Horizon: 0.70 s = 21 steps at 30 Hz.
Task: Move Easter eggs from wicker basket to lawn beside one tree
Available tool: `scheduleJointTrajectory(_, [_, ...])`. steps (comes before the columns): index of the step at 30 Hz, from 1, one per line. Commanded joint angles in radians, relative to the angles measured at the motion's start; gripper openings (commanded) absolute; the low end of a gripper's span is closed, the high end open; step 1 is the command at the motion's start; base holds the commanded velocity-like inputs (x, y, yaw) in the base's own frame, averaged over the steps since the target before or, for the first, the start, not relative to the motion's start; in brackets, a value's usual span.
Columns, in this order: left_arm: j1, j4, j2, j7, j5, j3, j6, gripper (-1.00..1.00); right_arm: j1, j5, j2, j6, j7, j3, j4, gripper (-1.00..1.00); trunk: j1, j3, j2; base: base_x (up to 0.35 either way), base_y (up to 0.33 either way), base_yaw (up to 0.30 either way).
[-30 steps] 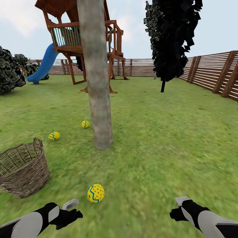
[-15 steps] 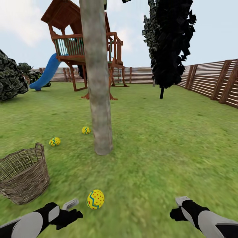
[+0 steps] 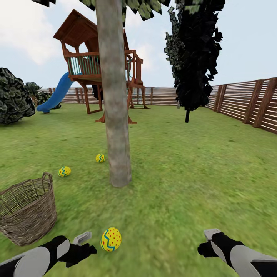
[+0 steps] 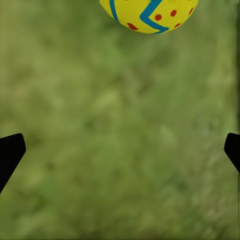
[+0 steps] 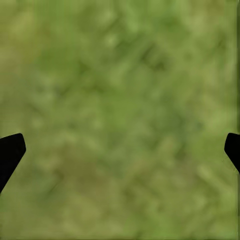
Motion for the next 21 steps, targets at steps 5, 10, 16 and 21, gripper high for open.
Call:
scheduleJointTrajectory(5, [-0.001, 0.002, -0.001, -0.002, -0.004, 0.005, 0.002, 1.0, 0.0, 0.01, -0.001, 0.005, 0.006, 0.002, -0.001, 1.0, -0.002, 0.018, 0.001, 0.0, 0.0, 0.0])
scheduleJointTrajectory(10, [0.0, 0.002, -0.001, -0.002, -0.005, 0.005, 0.0, 1.0, 0.0, 0.01, 0.0, 0.005, 0.006, 0.003, -0.001, 1.0, -0.005, 0.038, 0.002, 0.0, 0.0, 0.0])
scheduleJointTrajectory(16, [0.0, 0.002, -0.004, -0.002, -0.005, 0.005, -0.001, 1.0, 0.0, 0.01, 0.0, 0.005, 0.006, 0.004, -0.001, 1.0, -0.007, 0.061, 0.003, 0.0, 0.0, 0.0])
scheduleJointTrajectory(21, [0.0, 0.002, -0.007, -0.002, -0.005, 0.005, -0.001, 1.0, 0.0, 0.01, 0.0, 0.005, 0.006, 0.004, -0.001, 1.0, -0.01, 0.08, 0.005, 0.0, 0.0, 0.0])
